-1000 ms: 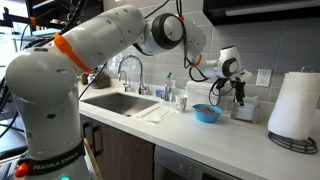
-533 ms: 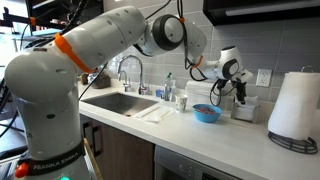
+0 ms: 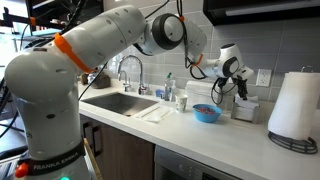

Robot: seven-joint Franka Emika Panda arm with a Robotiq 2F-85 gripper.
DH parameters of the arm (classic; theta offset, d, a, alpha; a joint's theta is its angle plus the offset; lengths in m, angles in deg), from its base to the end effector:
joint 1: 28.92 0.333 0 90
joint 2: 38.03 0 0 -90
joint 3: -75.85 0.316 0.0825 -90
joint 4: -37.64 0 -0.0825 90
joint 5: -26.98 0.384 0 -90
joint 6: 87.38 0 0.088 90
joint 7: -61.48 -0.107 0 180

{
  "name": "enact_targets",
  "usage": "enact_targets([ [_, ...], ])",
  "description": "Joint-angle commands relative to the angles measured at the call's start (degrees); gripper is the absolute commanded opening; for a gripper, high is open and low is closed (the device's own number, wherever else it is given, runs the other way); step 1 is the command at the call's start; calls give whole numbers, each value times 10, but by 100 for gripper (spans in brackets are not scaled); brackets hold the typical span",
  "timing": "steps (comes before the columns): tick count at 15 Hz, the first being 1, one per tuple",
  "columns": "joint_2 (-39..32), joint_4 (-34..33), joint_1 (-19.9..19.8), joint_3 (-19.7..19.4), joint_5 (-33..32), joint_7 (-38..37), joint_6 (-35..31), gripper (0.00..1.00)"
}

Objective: Remove one napkin from the silver napkin holder and put it on the counter next to the paper cup on the left

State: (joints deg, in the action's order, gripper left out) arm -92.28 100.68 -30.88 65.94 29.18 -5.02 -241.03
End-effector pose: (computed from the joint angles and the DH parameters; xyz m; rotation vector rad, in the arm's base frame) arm 0.8102 -0.1139 0.3200 -2.2364 1.6628 -0.8853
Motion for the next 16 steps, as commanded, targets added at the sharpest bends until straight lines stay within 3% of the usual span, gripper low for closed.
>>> enact_targets([
  [1,9,11,-2,4,17,19,-15,60],
  [7,17,13,-3,7,19,28,-13,58],
  [8,18,12,-5,9,21,32,-10,53],
  [9,17,11,-5,10,22,34,-9,34],
  [13,18,12,-5,14,30,46,-1,1],
  [16,23,17,1,6,25,45,16,0],
])
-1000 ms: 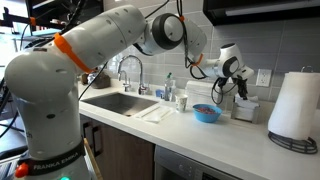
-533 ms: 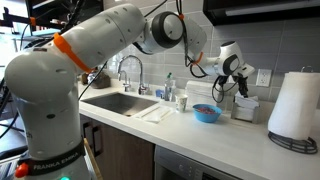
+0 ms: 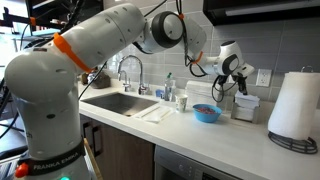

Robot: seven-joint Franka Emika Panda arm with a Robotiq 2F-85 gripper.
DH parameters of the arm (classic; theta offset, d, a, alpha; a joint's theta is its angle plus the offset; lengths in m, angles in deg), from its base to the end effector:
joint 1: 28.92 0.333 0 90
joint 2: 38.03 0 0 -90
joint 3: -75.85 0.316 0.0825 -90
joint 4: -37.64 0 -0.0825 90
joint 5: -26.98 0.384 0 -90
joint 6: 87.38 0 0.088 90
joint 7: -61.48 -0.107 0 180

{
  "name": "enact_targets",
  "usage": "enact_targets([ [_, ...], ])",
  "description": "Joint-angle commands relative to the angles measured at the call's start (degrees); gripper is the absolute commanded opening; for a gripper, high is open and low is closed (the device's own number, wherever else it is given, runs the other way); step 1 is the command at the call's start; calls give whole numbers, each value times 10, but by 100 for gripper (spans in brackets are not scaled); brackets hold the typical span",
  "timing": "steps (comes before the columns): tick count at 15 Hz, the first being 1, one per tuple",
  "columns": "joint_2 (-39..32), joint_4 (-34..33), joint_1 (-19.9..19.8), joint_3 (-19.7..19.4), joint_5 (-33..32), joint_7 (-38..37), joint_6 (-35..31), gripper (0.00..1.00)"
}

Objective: Remove one napkin from the silver napkin holder and put it on the counter next to the paper cup on the left

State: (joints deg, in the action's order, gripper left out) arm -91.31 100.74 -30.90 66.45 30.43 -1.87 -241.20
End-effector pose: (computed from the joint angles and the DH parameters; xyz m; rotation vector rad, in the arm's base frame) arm 0.8107 -0.1106 0.3331 -2.2540 1.6071 -0.8964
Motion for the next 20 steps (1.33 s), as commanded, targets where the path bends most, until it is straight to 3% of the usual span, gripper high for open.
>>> enact_targets([
  [1,17,20,4,-2,10,14,22,0],
  [4,45,47,14,-16,0,12,39,0],
  [7,97,93,4,5,10,54,28,0],
  [10,160,149,-17,48,29,143,37,0],
  [14,230,213,-48,91,79,271,105,0],
  [20,322,327,-57,90,144,408,134,0],
])
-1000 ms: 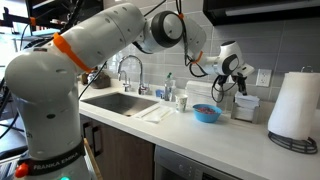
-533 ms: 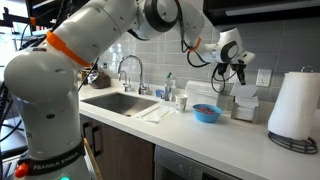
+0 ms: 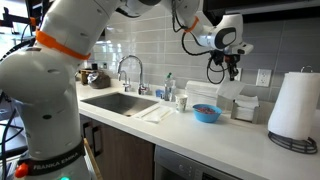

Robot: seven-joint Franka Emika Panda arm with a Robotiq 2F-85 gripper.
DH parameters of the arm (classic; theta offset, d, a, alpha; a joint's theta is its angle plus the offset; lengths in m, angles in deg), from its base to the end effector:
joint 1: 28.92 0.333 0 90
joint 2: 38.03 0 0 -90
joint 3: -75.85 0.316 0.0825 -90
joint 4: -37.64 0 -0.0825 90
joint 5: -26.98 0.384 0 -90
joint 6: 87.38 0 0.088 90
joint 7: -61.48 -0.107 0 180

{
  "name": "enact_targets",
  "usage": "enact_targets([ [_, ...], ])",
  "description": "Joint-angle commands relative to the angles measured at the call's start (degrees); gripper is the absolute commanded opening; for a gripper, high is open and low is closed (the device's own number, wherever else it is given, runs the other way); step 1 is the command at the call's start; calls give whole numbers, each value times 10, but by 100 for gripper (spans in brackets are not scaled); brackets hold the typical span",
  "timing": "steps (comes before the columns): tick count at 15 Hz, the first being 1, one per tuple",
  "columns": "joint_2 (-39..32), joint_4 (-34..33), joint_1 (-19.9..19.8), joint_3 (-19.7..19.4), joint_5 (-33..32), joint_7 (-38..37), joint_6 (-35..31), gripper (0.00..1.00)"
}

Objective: Remove one napkin from the silver napkin holder and put it on the counter next to the paper cup on the left

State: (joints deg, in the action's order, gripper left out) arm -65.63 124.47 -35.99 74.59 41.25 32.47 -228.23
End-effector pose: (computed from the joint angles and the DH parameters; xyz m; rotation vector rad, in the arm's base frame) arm 0.7223 -0.1030 0.4345 -2.5879 1.0994 -0.5991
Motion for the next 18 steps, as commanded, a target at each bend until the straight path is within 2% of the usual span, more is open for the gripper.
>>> enact_targets([
  [1,81,112,-3,9,42,82,-2,0],
  [5,158,223,32,23,53,108,-34,0],
  [10,224,335,110,57,30,60,-101,0],
  [14,237,381,168,91,1,2,-151,0],
  [17,226,386,197,106,-28,-48,-168,0],
  [18,214,384,206,105,-49,-86,-186,0],
])
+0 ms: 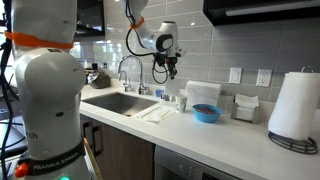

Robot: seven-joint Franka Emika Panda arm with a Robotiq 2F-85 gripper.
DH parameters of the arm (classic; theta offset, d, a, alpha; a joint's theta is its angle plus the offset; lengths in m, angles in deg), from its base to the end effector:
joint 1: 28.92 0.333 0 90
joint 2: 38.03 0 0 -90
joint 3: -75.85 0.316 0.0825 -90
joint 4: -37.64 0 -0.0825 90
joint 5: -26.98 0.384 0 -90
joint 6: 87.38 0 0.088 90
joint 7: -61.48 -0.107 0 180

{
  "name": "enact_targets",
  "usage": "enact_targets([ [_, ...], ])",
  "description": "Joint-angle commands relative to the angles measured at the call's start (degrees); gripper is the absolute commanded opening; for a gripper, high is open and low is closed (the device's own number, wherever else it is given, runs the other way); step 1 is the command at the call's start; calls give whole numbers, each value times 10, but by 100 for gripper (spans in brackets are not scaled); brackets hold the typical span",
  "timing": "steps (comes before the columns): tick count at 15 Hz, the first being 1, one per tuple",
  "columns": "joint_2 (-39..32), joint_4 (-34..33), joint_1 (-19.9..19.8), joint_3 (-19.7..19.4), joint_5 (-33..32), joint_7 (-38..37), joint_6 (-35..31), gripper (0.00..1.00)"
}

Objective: Remove one napkin from the silver napkin holder and put it on the counter next to the paper cup on the left

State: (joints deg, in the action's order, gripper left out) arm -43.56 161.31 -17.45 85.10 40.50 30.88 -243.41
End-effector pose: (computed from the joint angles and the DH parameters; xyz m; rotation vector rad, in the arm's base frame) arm 0.5539 0.1986 0.4048 -2.7075 0.5066 -0.4925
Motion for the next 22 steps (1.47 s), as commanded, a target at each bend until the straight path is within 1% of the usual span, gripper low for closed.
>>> enact_targets([
  [1,-1,3,8,2,-11,-20,-6,0],
  [2,-3,3,13,4,-15,-28,-8,1],
  [6,-2,1,9,1,-14,-24,-8,0],
  [7,-3,5,11,2,-21,-19,-25,0],
  [9,-2,1,14,19,13,21,-31,0],
  [10,-1,1,18,24,18,34,-33,0],
  [13,0,-1,22,48,60,80,-40,0],
  [15,-3,0,22,57,83,101,-49,0],
  [16,-7,6,22,55,80,100,-65,0],
  [18,-16,11,19,60,107,114,-91,0],
  [19,-25,11,13,70,143,136,-105,0],
  [20,-36,6,8,85,196,176,-122,0],
  [22,-61,-12,-15,127,290,245,-141,0],
])
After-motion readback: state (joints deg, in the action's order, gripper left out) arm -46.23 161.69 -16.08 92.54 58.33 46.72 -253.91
